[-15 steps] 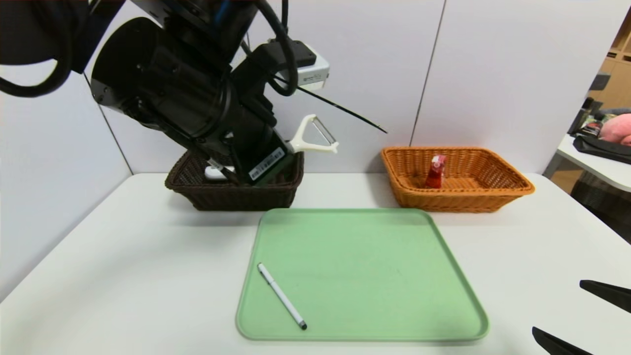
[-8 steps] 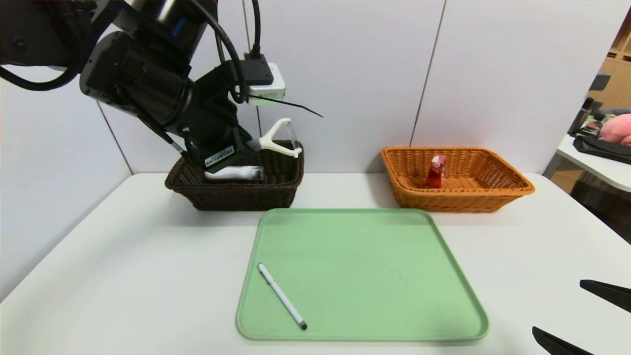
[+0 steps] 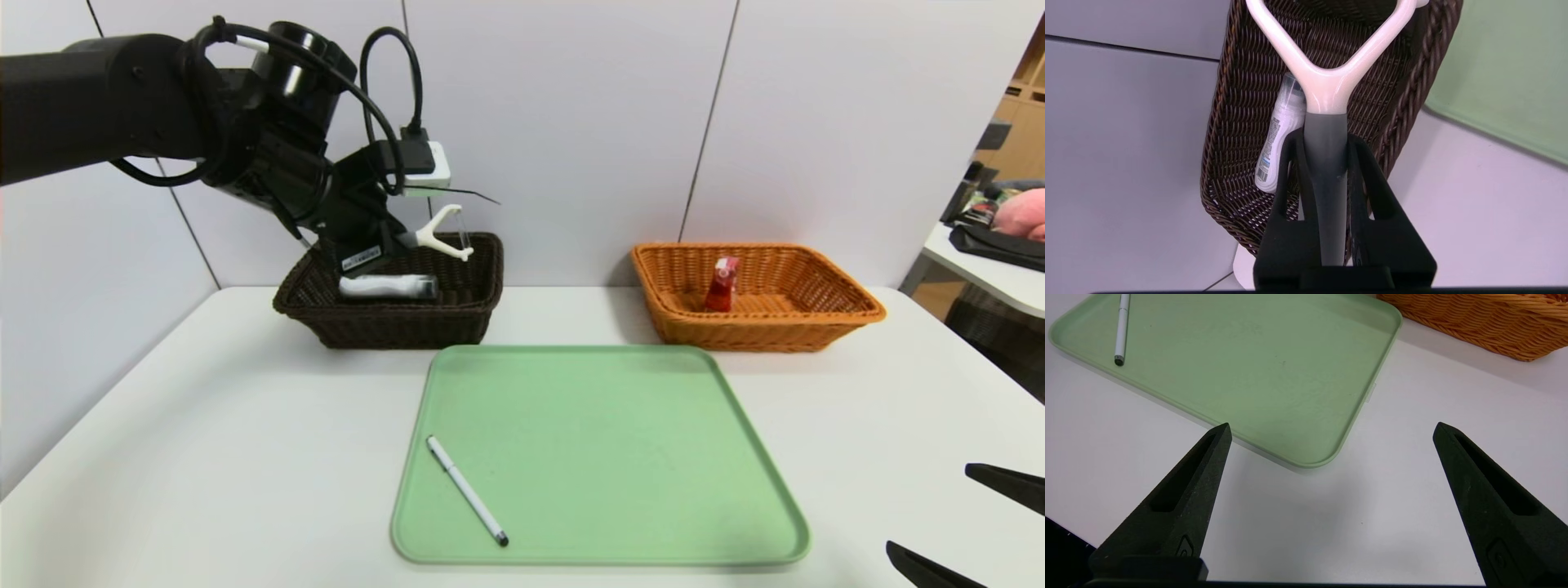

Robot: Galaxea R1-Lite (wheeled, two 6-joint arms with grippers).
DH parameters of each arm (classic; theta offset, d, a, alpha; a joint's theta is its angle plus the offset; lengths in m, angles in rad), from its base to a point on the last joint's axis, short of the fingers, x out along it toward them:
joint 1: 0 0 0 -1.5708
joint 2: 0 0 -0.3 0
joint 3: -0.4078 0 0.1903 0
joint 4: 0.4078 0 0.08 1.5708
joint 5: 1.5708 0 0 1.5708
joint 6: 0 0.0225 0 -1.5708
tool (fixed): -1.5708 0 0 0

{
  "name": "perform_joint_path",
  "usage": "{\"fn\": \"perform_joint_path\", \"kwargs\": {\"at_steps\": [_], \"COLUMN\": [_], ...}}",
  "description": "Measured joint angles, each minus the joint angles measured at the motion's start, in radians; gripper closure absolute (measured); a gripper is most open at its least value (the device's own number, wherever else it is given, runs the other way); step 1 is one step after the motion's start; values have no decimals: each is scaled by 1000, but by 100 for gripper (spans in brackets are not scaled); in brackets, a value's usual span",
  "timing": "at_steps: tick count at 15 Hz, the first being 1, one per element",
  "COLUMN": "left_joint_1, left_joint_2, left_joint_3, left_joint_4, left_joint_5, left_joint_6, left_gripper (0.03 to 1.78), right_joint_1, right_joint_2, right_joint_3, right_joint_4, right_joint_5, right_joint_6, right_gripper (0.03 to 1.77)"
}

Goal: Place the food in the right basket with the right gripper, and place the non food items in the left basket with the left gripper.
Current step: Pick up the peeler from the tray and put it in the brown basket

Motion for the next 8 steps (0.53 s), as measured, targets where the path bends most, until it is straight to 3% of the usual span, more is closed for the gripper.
{"fn": "perform_joint_path", "kwargs": {"at_steps": [3,8], "left_joint_1": [29,50], "left_joint_2": [37,123], "left_joint_3": [-1,-1], "left_joint_4": [-4,-109], "left_joint_5": [-3,-4], "left_joint_6": [73,163], "left_gripper": [157,157], "right_joint_1": [0,0], "right_joint_2": [-1,2], "right_joint_3": [-1,-6], "right_joint_4": [0,0], "right_joint_5": [0,0], "right_joint_6": [-1,-2], "right_gripper": [10,10]}}
